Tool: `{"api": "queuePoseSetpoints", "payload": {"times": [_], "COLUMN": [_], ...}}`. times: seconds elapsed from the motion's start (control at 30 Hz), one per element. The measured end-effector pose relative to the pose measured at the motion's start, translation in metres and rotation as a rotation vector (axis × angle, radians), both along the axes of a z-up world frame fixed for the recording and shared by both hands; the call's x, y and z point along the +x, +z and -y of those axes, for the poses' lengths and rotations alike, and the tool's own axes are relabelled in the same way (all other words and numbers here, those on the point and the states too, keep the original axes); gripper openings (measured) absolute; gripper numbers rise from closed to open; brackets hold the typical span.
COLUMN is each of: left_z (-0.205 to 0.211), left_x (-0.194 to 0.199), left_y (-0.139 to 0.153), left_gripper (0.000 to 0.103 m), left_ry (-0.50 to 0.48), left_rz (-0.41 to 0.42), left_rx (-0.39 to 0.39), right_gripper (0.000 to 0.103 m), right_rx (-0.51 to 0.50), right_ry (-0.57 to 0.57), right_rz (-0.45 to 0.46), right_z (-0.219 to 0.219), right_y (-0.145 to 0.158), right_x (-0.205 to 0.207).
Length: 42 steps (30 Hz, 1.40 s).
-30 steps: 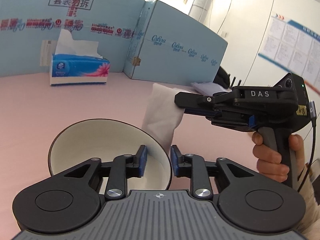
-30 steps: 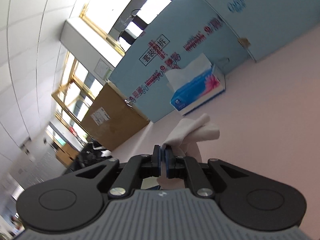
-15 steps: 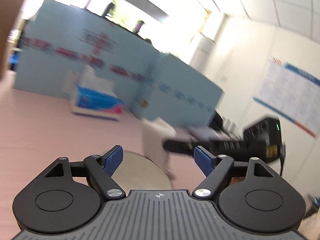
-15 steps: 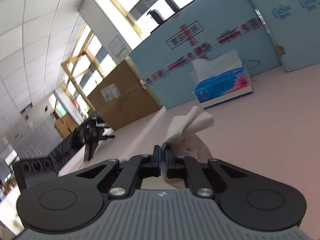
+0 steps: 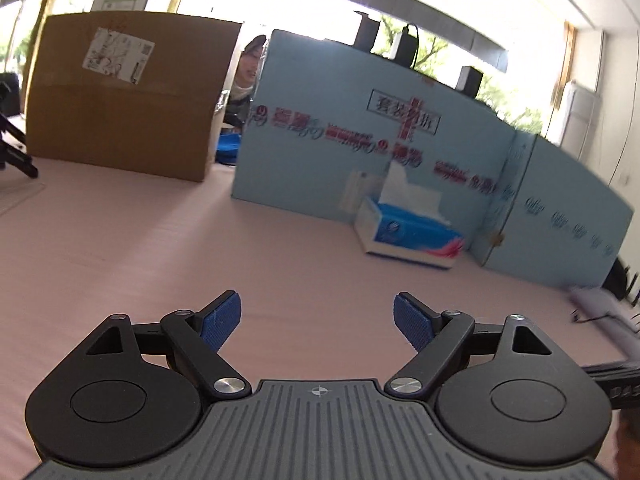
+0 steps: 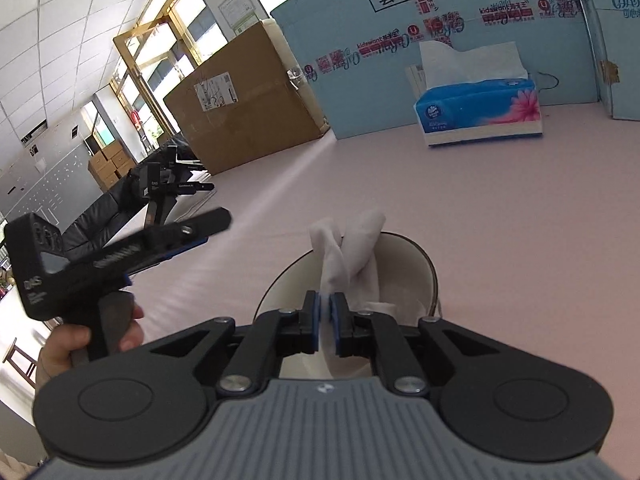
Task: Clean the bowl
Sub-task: 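Open the left gripper to release the white bowl onto the table, then lower the white cloth in the right gripper beside the bowl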
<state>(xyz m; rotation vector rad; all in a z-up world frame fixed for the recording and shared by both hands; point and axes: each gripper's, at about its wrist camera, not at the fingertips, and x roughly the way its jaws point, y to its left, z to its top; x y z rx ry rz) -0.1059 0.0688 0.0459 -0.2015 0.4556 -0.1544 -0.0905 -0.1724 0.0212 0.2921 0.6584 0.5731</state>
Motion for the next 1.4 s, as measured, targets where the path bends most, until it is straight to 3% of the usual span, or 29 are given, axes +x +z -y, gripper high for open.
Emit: {"api": "queuePoseSetpoints", "payload": {"times": [0.03, 0.07, 0.1, 0.23, 0.4, 0.5, 0.63, 0.73, 0.93, 1.0, 1.1, 1.23, 1.3, 1.33, 1.4], "left_z": [0.002, 0.005, 0.007, 0.012, 0.012, 0.013, 0.012, 0.008, 0.009, 0.009, 0.007, 0.001, -0.001, -0.002, -0.003], "left_x": [0.001, 0.002, 0.003, 0.012, 0.025, 0.037, 0.047, 0.053, 0.053, 0.051, 0.047, 0.044, 0.042, 0.042, 0.041], "left_y": [0.0, -0.001, -0.001, -0.007, -0.013, -0.017, -0.022, -0.024, -0.025, -0.024, -0.024, -0.024, -0.024, -0.024, -0.023], "left_gripper": [0.093, 0.097, 0.102, 0.103, 0.103, 0.103, 0.103, 0.103, 0.103, 0.103, 0.103, 0.103, 0.103, 0.103, 0.103], "left_ry": [0.004, 0.013, 0.021, 0.058, 0.078, 0.092, 0.129, 0.143, 0.136, 0.129, 0.12, 0.118, 0.121, 0.122, 0.122], "left_rz": [-0.005, -0.01, -0.011, -0.007, -0.03, -0.092, -0.113, -0.126, -0.128, -0.126, -0.124, -0.124, -0.122, -0.121, -0.119], "left_rx": [0.018, 0.041, 0.059, 0.154, 0.201, 0.215, 0.217, 0.203, 0.186, 0.173, 0.166, 0.155, 0.149, 0.145, 0.141], "right_gripper": [0.04, 0.049, 0.05, 0.054, 0.062, 0.066, 0.069, 0.069, 0.068, 0.067, 0.062, 0.03, 0.019, 0.003, 0.003], "right_rx": [-0.015, -0.023, -0.03, -0.032, -0.123, -0.189, -0.229, -0.196, -0.131, -0.155, -0.223, -0.325, -0.353, -0.345, -0.304], "right_ry": [-0.011, -0.02, -0.031, -0.078, -0.263, -0.356, -0.419, -0.408, -0.13, -0.016, 0.02, 0.013, -0.013, -0.024, -0.049], "right_rz": [0.016, 0.039, 0.077, 0.187, 0.282, 0.309, 0.29, 0.256, 0.273, 0.248, 0.212, 0.145, 0.143, 0.143, 0.17], "right_z": [0.0, 0.001, 0.003, 0.016, 0.039, 0.05, 0.061, 0.068, 0.027, -0.003, -0.028, -0.052, -0.052, -0.047, -0.034], "right_y": [0.002, 0.005, 0.009, 0.024, 0.027, 0.021, 0.009, 0.004, 0.02, 0.018, 0.01, -0.007, -0.009, -0.009, -0.001], "right_x": [-0.003, -0.006, -0.011, -0.022, -0.024, -0.021, -0.015, -0.013, -0.028, -0.025, -0.014, 0.004, 0.006, 0.007, 0.001]}}
